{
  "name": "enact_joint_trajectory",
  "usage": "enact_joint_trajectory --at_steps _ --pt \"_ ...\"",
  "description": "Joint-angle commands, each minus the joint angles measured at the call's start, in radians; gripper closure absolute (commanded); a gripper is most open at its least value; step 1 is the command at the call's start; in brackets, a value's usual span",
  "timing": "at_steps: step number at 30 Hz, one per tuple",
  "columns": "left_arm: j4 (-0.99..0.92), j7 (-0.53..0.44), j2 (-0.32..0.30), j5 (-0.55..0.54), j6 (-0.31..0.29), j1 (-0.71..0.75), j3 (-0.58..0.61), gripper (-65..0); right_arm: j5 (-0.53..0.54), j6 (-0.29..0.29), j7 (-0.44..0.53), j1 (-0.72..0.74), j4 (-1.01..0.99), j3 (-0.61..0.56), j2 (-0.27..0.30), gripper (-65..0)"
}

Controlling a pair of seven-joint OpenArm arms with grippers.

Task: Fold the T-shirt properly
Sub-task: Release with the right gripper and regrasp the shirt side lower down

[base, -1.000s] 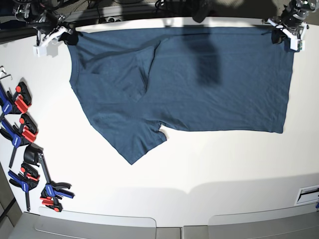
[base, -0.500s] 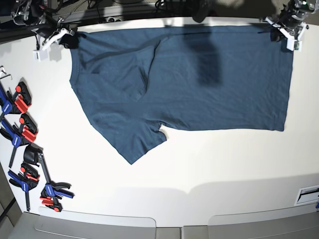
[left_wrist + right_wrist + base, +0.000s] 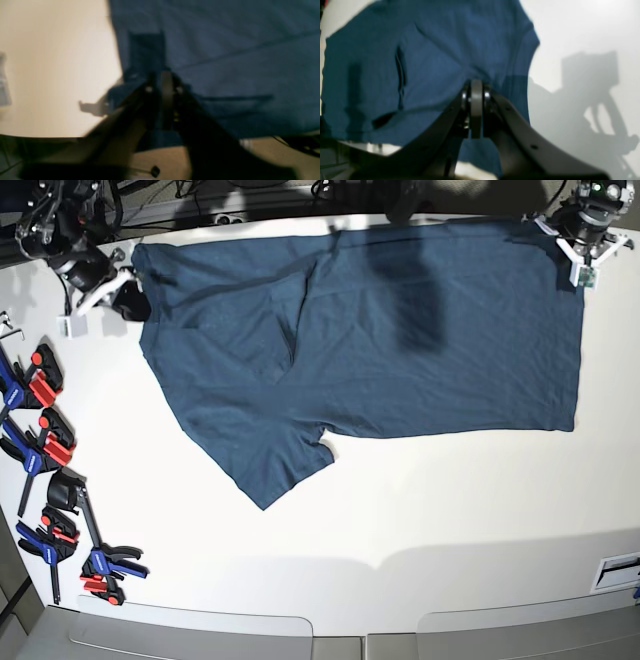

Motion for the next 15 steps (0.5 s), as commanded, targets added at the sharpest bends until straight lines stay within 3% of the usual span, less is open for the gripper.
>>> enact_joint_trajectory --at_steps 1,2,4,7,11,15 --pt "0.022 -0.024 -0.011 0.003 0.009 0.006 -0.007 -10.7 0.019 0.004 0.021 0.024 0.018 0.010 0.018 0.0" --pt "0.024 -0.033 -0.012 0.003 0.016 0.006 -0.007 -14.5 0.019 0.005 0.021 0.046 0.018 0.010 0.018 -2.1" --pt "0.024 -0.048 -0.014 -0.001 0.019 0.005 -0.007 -20.2 0.016 0.005 0.042 0.092 0.018 0.010 0.019 -15.8" --pt "0.024 -0.053 -0.014 -0.001 0.019 0.003 -0.007 -23.5 -0.068 0.005 0.145 0.164 0.017 0.010 0.019 -28.6" --pt "0.024 -0.055 -0.014 -0.001 0.019 0.003 -0.007 -23.5 -0.202 0.004 0.254 0.262 0.017 0.010 0.019 -29.5" --pt "0.024 -0.056 -0.014 -0.001 0.019 0.003 -0.007 -23.5 -0.288 0.003 0.269 0.343 0.002 -0.010 0.019 -29.5"
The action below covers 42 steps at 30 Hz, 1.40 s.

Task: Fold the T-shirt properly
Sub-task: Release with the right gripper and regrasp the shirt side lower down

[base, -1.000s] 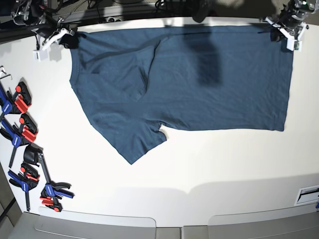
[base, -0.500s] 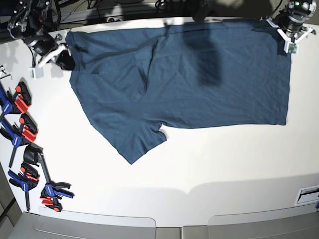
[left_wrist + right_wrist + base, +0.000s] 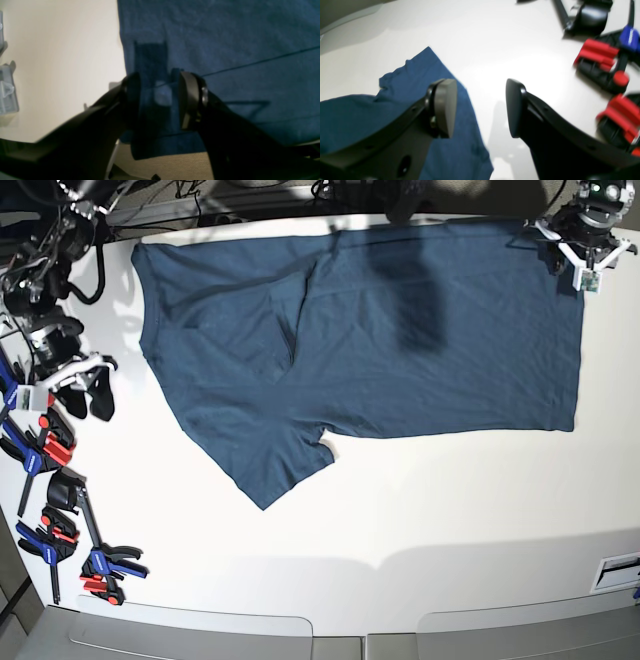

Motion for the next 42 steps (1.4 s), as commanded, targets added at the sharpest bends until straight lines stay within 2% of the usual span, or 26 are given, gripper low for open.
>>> enact_joint_trajectory --at_steps 1,3,6,10,17,26,29,33,42 --pt "0.018 -0.017 -0.011 -0.002 0.008 0.003 -0.007 -23.5 0.000 0.000 0.026 0.018 0.002 -0.013 0.019 -29.7" --pt "0.018 -0.024 -0.011 -0.002 0.008 0.003 -0.007 -23.5 -0.030 -0.007 0.053 0.021 -0.025 -0.058 0.019 -33.6" --pt "0.018 -0.032 -0.011 -0.002 0.008 0.003 -0.007 -23.5 -0.117 -0.026 0.152 0.021 -0.090 -0.145 0.019 -42.3" --pt "0.018 -0.034 -0.011 -0.002 0.008 0.003 -0.007 -23.5 -0.232 -0.061 0.279 0.052 -0.205 -0.254 0.018 -42.8" --pt "0.018 -0.034 -0.011 -0.002 0.008 0.004 -0.007 -23.5 -0.257 -0.072 0.306 0.206 -0.455 -0.367 0.018 -42.8" --pt "0.018 -0.031 -0.011 -0.002 0.008 0.003 -0.007 -23.5 -0.243 -0.071 0.272 0.361 -0.736 -0.371 0.018 -42.8" --pt "0.018 -0.031 -0.011 -0.002 0.008 0.003 -0.007 -23.5 -0.203 -0.060 0.214 0.352 -0.750 -0.371 0.007 -42.8" --pt "0.018 -0.031 -0.011 -0.002 0.008 0.003 -0.006 -23.5 -0.133 -0.014 0.158 0.340 -0.750 -0.371 -0.008 -42.8" --pt "0.018 -0.031 -0.010 -0.002 0.008 0.003 -0.007 -23.5 -0.121 -0.004 0.156 0.331 -0.750 -0.371 -0.040 -42.6"
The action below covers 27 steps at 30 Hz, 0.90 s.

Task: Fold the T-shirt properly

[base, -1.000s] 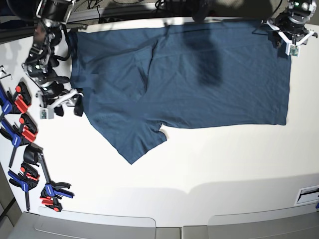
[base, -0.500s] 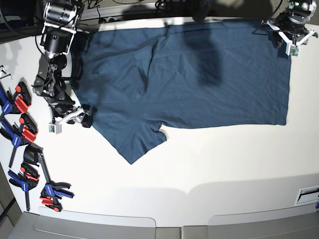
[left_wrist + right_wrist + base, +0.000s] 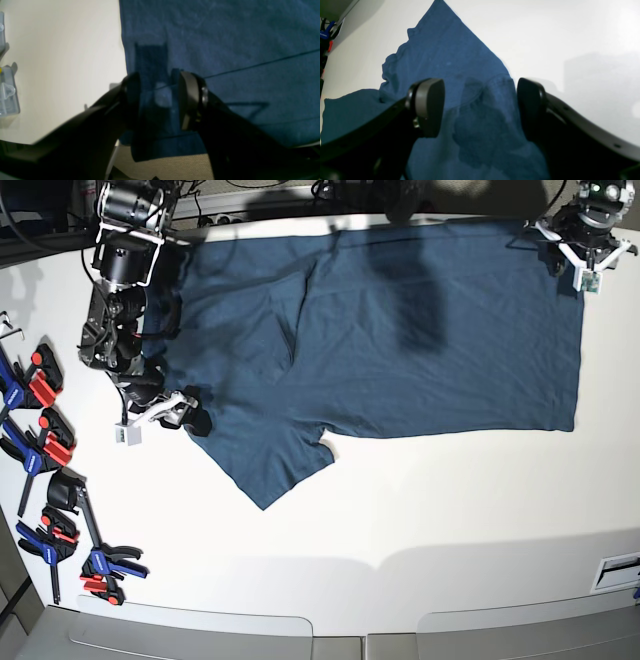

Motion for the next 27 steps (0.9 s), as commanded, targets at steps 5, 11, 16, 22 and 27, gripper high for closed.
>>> enact_joint_trajectory --at_steps 5,11,16,22,27 --pt "0.017 -0.019 -0.010 -0.002 0.008 0.003 -0.007 -23.5 -0.024 -0.013 -0.046 0.005 0.003 -0.002 0.006 -37.1" --pt "0.017 -0.019 -0.010 -0.002 0.008 0.003 -0.006 -23.5 -0.024 -0.013 -0.047 0.005 0.003 -0.002 0.005 -0.2" --pt "0.017 -0.024 -0.011 -0.001 0.008 0.003 -0.007 -23.5 -0.024 -0.013 -0.047 0.005 0.003 -0.002 0.005 0.0" --pt "0.017 -0.026 -0.012 0.000 0.008 -0.058 -0.007 -23.5 -0.024 -0.012 -0.047 0.005 0.003 -0.002 0.005 0.0" --pt "0.017 -0.027 -0.026 -0.001 0.008 -0.156 -0.007 -23.5 -0.024 -0.012 -0.047 0.005 0.003 -0.002 0.005 0.0"
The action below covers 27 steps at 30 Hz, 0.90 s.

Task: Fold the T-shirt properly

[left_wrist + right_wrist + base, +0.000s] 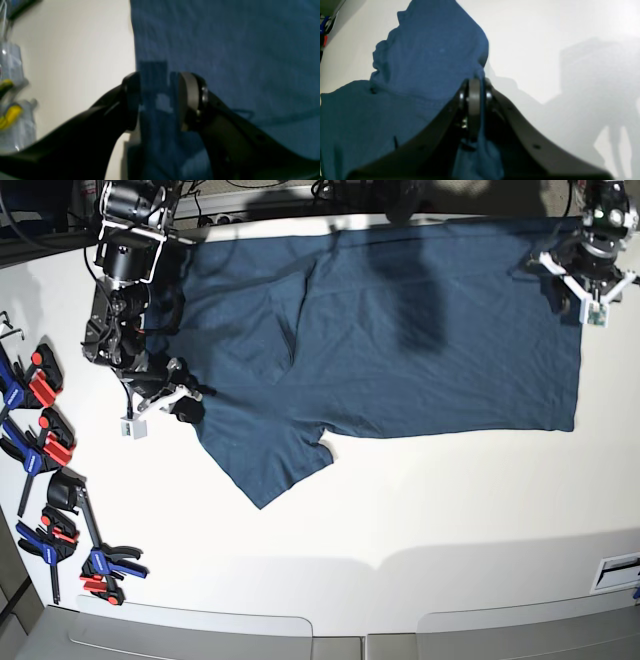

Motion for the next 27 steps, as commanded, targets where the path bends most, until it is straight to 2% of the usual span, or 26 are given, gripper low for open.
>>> enact_joint_trajectory --at_steps 1,10,18,24,27 --pt "0.018 -0.026 -0.027 -0.002 0.009 -0.023 -0.007 -23.5 -0.020 -0.008 -0.018 0.010 0.006 -0.002 0.011 0.0" --pt "0.018 -0.031 -0.134 -0.003 0.013 -0.208 -0.007 -23.5 -0.020 -0.008 -0.018 0.011 0.006 -0.002 0.011 0.0" --pt "-0.022 -0.056 -0.152 -0.010 0.013 -0.270 -0.007 -23.5 -0.021 -0.008 -0.019 0.010 0.006 -0.002 0.011 0.0" --pt "-0.249 -0.078 -0.153 -0.012 0.012 -0.354 -0.006 -23.5 -0.021 -0.008 -0.019 0.010 0.006 -0.002 0.011 0.0" --pt "-0.412 -0.079 -0.164 -0.068 0.012 -0.423 -0.006 -23.5 -0.020 -0.008 -0.018 0.011 0.006 -0.002 0.011 0.0"
